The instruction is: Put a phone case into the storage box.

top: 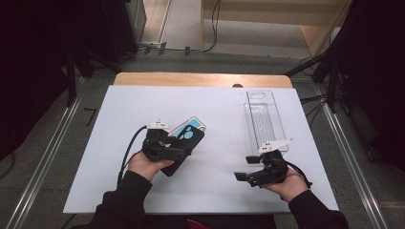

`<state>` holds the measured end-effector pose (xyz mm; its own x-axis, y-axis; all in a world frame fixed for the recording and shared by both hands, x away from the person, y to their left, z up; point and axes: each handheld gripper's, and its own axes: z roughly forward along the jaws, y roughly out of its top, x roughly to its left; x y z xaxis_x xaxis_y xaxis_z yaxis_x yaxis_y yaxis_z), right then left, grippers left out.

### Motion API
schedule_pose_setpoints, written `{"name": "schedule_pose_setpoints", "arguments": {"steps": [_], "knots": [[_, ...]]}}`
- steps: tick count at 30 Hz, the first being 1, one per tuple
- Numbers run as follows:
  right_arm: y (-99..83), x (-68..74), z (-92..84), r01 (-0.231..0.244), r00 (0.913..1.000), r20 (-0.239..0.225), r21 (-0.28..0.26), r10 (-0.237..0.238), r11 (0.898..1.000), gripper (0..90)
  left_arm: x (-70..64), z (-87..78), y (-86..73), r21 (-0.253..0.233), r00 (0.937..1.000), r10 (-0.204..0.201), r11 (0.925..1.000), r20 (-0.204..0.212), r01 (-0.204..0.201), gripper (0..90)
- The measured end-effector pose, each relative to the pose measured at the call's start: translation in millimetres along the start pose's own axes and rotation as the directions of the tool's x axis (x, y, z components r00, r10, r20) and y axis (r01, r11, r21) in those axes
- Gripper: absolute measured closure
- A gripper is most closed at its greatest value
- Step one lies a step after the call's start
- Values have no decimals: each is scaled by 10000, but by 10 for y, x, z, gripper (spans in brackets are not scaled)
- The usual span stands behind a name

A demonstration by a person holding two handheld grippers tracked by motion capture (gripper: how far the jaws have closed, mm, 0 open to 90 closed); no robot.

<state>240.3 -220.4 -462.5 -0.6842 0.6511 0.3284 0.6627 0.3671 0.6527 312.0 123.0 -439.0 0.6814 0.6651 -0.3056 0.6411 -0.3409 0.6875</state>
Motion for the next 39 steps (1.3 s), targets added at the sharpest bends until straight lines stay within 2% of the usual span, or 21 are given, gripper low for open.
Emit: {"name": "schedule_pose_setpoints", "arguments": {"steps": [6, 8, 10, 11, 13, 14, 15, 16, 17, 20, 23, 27, 29, 30, 33, 36, 39], "knots": [[101, 41, 3, -264, 9997, 6, -253, 264, 9993, 154, -85, 90, -15, -433, 9993, 52, 9990, -372, -68, 146], [135, 42, 3, -292, 9996, 44, -378, 294, 9989, 200, -94, 122, -25, -536, 9989, 70, 9985, -460, -95, 146], [153, 46, 5, -347, 9994, 44, -427, 349, 9985, 200, -100, 139, -31, -558, 9986, 99, 9984, -513, -128, 146], [192, 59, 16, -354, 9993, 89, -556, 359, 9978, 200, -117, 169, -52, -834, 9987, 265, 9961, -441, -302, 146], [221, 70, 28, -348, 9993, 147, -592, 357, 9976, 201, -144, 189, -73, -1134, 9973, 451, 9922, -575, -514, 146], [221, 70, 28, -348, 9993, 147, -592, 357, 9976, 201, -144, 189, -73, -1134, 9973, 451, 9922, -575, -514, 146], [257, 84, 42, -370, 9991, 188, -679, 384, 9970, 200, -172, 203, -92, -1404, 9956, 638, 9874, -688, -729, 146], [271, 88, 48, -387, 9990, 211, -711, 403, 9967, 200, -172, 203, -92, -1404, 9956, 638, 9874, -688, -729, 146], [291, 92, 54, -386, 9989, 217, -765, 404, 9963, 201, -195, 211, -110, -1700, 9923, 881, 9802, -869, -1020, 146], [358, 111, 75, -428, 9986, 277, -832, 452, 9956, 203, -210, 230, -134, -2076, 9914, 891, 9723, -953, -1074, 146], [401, 121, 95, -425, 9985, 291, -894, 453, 9951, 203, -207, 244, -153, -2235, 9918, 816, 9694, -981, -1019, 146], [510, 141, 158, -533, 9971, 496, -940, 581, 9941, 202, -178, 286, -214, -2681, 9933, 634, 9594, -968, -874, 145], [544, 144, 166, -589, 9974, 365, -1016, 629, 9931, 202, -156, 292, -238, -3096, 9970, 458, 9488, -623, -629, 144], [566, 147, 170, -623, 9971, 367, -1075, 666, 9923, 200, -142, 295, -240, -3136, 9986, 273, 9487, -458, -403, 144], [638, 154, 174, -602, 9973, 352, -1254, 650, 9903, 198, -132, 301, -243, -3144, 9993, 144, 9490, -355, -248, 144], [715, 173, 185, -593, 9975, 312, -1350, 640, 9891, 199, -161, 306, -254, -3252, 9961, 451, 9432, -759, -675, 144], [788, 179, 207, -645, 9975, 208, -1456, 682, 9872, 199, -174, 310, -272, -3436, 9932, 639, 9344, -977, -939, 144]]}}
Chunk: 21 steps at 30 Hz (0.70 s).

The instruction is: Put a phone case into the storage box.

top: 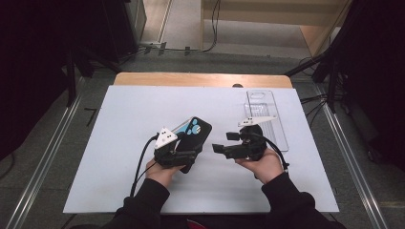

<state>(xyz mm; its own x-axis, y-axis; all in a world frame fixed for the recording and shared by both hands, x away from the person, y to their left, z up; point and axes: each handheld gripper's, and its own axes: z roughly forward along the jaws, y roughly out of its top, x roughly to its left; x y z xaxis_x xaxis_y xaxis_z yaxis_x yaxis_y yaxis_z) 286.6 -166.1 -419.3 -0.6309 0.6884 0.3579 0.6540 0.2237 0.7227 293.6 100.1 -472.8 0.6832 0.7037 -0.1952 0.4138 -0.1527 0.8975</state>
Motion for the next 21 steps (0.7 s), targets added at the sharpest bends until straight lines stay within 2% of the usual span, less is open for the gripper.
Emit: {"name": "schedule_pose_setpoints", "arguments": {"steps": [4, 6, 11, 21], "knots": [[86, 7, 48, -140, 9998, -107, -71, 139, 9999, 203, 5, 1, -26, -252, 9998, -156, 9996, 82, 158, 144], [121, 4, 79, -185, 9997, -133, -99, 183, 9998, 205, 6, -2, -49, -389, 9998, -208, 9990, -81, 205, 144], [191, 2, 161, -333, 9994, -134, -226, 330, 9992, 210, -32, -10, -58, -611, 9993, 162, 9980, -340, -183, 144], [305, -4, 299, -614, 9977, -320, -297, 605, 9977, 230, -108, -4, -70, -716, 9979, 430, 9963, -489, -465, 144]]}}
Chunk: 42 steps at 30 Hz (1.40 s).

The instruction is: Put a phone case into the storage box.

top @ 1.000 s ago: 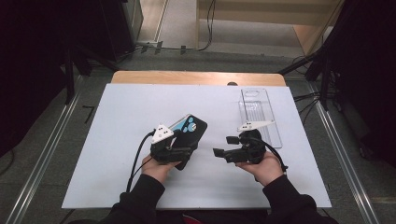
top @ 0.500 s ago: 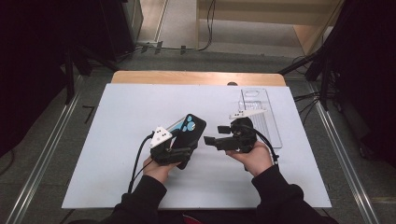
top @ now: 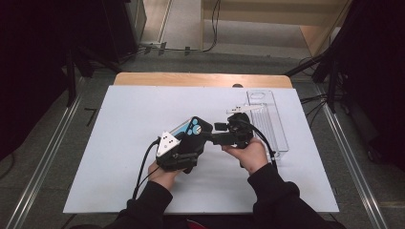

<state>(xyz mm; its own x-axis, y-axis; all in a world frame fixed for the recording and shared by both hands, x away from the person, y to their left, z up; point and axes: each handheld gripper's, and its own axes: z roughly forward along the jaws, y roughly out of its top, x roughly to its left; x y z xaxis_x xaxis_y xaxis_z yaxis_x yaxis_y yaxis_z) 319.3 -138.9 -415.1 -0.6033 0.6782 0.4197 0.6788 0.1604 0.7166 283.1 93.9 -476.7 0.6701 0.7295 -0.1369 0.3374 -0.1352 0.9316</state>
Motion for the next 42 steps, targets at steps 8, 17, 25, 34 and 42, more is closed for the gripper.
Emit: {"name": "schedule_pose_setpoints", "arguments": {"steps": [8, 17, 25, 34, 42], "knots": [[8, -26, 134, -481, 9983, -326, 26, 481, 9988, 312, -23, -4, 9, -68, 9992, -328, 9994, 228, 329, 143], [20, -65, 151, -1726, 9813, -854, 46, 1724, 9850, 512, -35, -16, 5, -146, 9990, -369, 9992, 237, 372, 143], [28, -113, 80, -2536, 9533, -1695, -1, 2499, 9673, 745, -56, -26, 10, -299, 9967, -619, 9975, 516, 635, 141], [41, -88, 18, -2525, 9466, -2118, -182, 2430, 9674, 773, -51, -35, 54, -336, 9928, -771, 9962, 912, 804, 136], [64, -46, -37, -2247, 9535, -2121, -261, 2143, 9741, 774, -84, -38, 225, 904, 9939, -652, 9943, 893, 571, 101]]}}
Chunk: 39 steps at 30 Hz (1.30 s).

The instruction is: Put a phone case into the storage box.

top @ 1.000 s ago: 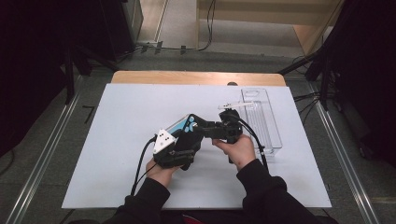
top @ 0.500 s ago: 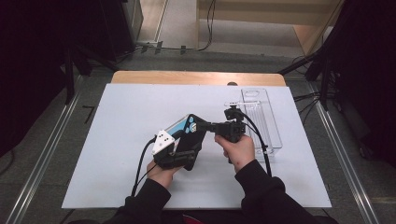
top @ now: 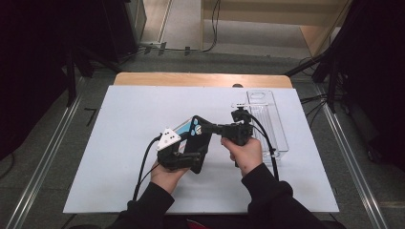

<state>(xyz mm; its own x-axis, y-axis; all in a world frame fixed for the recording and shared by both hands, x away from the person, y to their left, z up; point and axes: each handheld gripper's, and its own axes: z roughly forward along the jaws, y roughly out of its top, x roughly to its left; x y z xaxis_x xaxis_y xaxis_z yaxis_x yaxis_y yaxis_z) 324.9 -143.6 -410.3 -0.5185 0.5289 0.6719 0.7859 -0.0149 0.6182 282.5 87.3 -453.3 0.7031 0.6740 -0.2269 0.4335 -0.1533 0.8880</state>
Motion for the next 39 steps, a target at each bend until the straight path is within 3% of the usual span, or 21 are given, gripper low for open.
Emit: {"name": "schedule_pose_setpoints", "arguments": {"steps": [1, 2, 3, 4, 5, 7, 11, 14, 15, 17, 20, 23, 24, 27, 30, 32, 34, 37, 39], "knots": [[0, 0, 0, 0, 10000, 0, 0, 0, 10000, 774, 0, 0, 0, 0, 10000, 0, 10000, 0, 0, 88], [8, 24, -25, 203, 9995, 249, -52, -201, 9998, 774, -15, 10, 25, 480, 9999, 101, 9988, -55, -98, 88], [11, 29, -35, 295, 9990, 333, -104, -291, 9995, 774, -19, 12, 31, 625, 10000, 61, 9980, -15, -60, 88], [11, 29, -35, 295, 9990, 333, -104, -291, 9995, 774, -19, 12, 31, 625, 10000, 61, 9980, -15, -60, 88], [23, 39, -70, 534, 9972, 530, -142, -526, 9985, 774, -11, 4, 43, 780, 9996, -73, 9969, 265, 52, 89], [27, 39, -78, 623, 9963, 607, -165, -612, 9979, 774, -7, 5, 54, 961, 9995, -136, 9953, 288, 108, 89], [39, 74, -134, 1353, 9842, 1164, -104, -1331, 9908, 773, 0, -7, 116, 1624, 9979, -298, 9865, 581, 200, 104], [43, 83, -152, 1565, 9805, 1215, -85, -1543, 9876, 773, 2, -26, 144, 1778, 9963, -376, 9838, 778, 232, 130], [46, 85, -176, 1825, 9752, 1287, -80, -1800, 9832, 773, 6, -44, 175, 2046, 9944, -408, 9786, 975, 201, 131], [47, 86, -184, 1907, 9735, 1302, -83, -1880, 9816, 773, 7, -47, 186, 2160, 9930, -436, 9762, 1101, 190, 138], [40, 88, -220, 2328, 9612, 1505, 62, -2311, 9725, 772, 27, -60, 220, 2563, 9884, -418, 9666, 1462, 30, 192], [37, 84, -229, 2467, 9574, 1507, 163, -2463, 9690, 773, 30, -59, 240, 2668, 9879, -303, 9637, 1521, -115, 192], [34, 81, -232, 2559, 9556, 1447, 237, -2566, 9664, 772, 24, -52, 269, 2961, 9894, -70, 9545, 1453, -367, 192], [33, 82, -243, 2652, 9539, 1370, 305, -2669, 9637, 773, 18, -53, 303, 3346, 9872, 504, 9371, 1513, -991, 193], [37, 89, -259, 2841, 9484, 1365, 357, -2863, 9581, 773, 37, -52, 337, 3478, 9848, 512, 9314, 1657, -1070, 257], [39, 91, -265, 2899, 9465, 1372, 363, -2921, 9564, 772, 75, -54, 381, 3511, 9828, 291, 9317, 1822, -927, 258], [47, 82, -281, 3056, 9434, 1197, 487, -3094, 9509, 772, 126, -63, 455, 3575, 9774, 108, 9298, 2109, -874, 260], [52, 75, -288, 3158, 9414, 1062, 551, -3200, 9472, 772, 148, -64, 525, 3652, 9739, 130, 9258, 2267, -974, 260], [62, 66, -303, 3309, 9375, 951, 550, -3348, 9421, 772, 166, -64, 588, 3645, 9671, 238, 9237, 2533, -1182, 260]]}}
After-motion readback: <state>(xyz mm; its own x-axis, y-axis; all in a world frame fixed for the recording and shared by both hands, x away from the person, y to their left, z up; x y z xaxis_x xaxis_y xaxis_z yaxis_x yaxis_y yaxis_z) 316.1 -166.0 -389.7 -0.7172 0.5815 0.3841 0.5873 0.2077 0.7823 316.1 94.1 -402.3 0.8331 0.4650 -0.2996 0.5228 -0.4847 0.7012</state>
